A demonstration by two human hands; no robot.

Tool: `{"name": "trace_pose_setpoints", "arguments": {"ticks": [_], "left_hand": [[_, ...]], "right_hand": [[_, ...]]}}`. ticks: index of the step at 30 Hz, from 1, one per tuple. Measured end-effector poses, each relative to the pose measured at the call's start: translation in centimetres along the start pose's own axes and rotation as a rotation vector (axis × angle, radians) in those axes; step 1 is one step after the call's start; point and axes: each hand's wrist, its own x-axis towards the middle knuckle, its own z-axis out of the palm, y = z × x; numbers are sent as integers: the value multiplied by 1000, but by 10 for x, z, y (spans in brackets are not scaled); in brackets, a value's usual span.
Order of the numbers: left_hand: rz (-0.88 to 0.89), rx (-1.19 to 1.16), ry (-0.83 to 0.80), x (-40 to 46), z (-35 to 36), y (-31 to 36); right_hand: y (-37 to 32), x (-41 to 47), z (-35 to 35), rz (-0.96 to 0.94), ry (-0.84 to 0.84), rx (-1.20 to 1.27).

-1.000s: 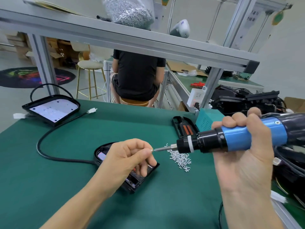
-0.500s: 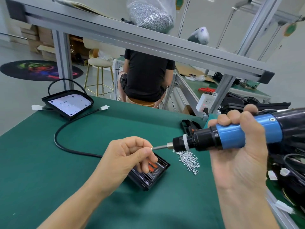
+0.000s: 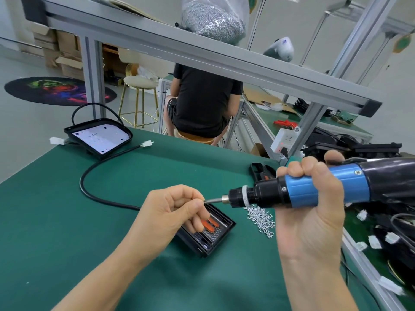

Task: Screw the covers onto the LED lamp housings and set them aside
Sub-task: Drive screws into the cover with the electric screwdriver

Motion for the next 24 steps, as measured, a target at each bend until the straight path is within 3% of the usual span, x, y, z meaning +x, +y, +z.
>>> {"name": "trace_pose_setpoints", "arguments": {"ticks": [4,7,9,12,14,19,24], "left_hand": [[-33,79,-3,-1,-2,2],[-58,223,261,6,-20,-6],[-240,360,431,10,-36,-15],[-579,501,334,4,-43,-34],[-662,473,254,2,-36,-41],[-658,203,231,10,-20,-47],[-562,22,362,6,-13,-59]], "right_hand": [[1,2,-6,15,12,6],[-1,4,-14,33,-3,21],[-2,2,-20,41,-14,-16],[2,-4,-31,66,-22,-91],[6,-8,-37,86,-26,-136],[19,-17,-45,116,-40,-220],[24,-20,-45,137,-61,-254]]}}
